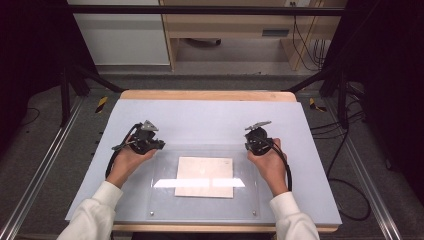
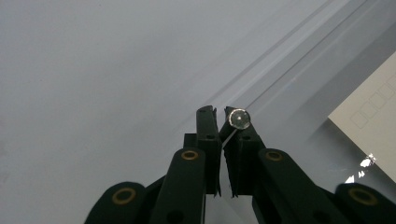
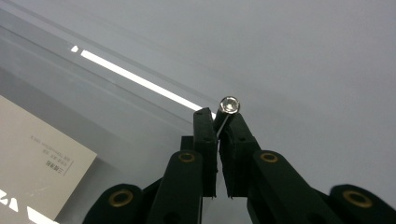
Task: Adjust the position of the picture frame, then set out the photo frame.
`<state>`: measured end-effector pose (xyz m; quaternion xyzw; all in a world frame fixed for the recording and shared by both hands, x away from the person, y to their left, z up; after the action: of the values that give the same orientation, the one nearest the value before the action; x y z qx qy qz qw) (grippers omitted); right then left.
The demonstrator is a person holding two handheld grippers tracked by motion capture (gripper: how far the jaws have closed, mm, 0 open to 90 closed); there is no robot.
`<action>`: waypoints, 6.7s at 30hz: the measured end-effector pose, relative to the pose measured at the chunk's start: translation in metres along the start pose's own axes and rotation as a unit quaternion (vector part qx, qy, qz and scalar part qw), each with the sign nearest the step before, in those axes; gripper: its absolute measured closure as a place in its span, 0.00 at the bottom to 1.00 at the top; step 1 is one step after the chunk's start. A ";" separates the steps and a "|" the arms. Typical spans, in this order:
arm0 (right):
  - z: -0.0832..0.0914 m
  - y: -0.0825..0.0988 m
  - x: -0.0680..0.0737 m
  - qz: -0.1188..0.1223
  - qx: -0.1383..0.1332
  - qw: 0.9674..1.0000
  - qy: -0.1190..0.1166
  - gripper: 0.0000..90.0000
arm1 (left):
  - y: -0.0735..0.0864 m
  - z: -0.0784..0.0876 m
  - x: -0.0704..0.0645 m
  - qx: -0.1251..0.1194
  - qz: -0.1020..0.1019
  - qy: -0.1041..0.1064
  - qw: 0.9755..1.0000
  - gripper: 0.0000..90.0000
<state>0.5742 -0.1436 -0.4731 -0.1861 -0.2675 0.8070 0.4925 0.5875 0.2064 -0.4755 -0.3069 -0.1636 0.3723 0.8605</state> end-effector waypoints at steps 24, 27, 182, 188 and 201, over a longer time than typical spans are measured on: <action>-0.014 -0.001 -0.006 -0.009 -0.004 1.000 -0.008 0.95 | 0.001 -0.013 0.006 0.005 0.019 -0.004 1.000 0.94; -0.016 0.000 -0.006 -0.010 -0.003 1.000 -0.009 0.95 | 0.002 -0.016 0.005 0.006 0.022 -0.004 1.000 0.94; -0.008 -0.032 -0.024 -0.033 -0.036 0.998 -0.033 0.95 | -0.027 -0.009 0.016 -0.010 0.106 -0.030 0.994 0.94; -0.010 -0.034 -0.026 -0.036 -0.034 0.998 -0.039 0.95 | -0.028 -0.011 0.018 -0.007 0.114 -0.025 0.993 0.94; -0.014 -0.038 -0.030 -0.032 -0.036 0.998 -0.047 0.95 | -0.031 -0.016 0.023 -0.003 0.131 -0.018 0.991 0.94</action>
<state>0.6217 -0.1531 -0.4599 -0.1572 -0.3252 0.7882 0.4983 0.6274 0.2000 -0.4662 -0.3219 -0.1384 0.4864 0.8004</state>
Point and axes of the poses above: each handheld gripper's, and its own axes: z roughly backward along the jaws, y roughly out of its underside, x roughly to its left, the point moved 5 cm from there along -z, roughly forward along the jaws, and after that the axes turned 2 degrees about -y, right-handed, at the moved point
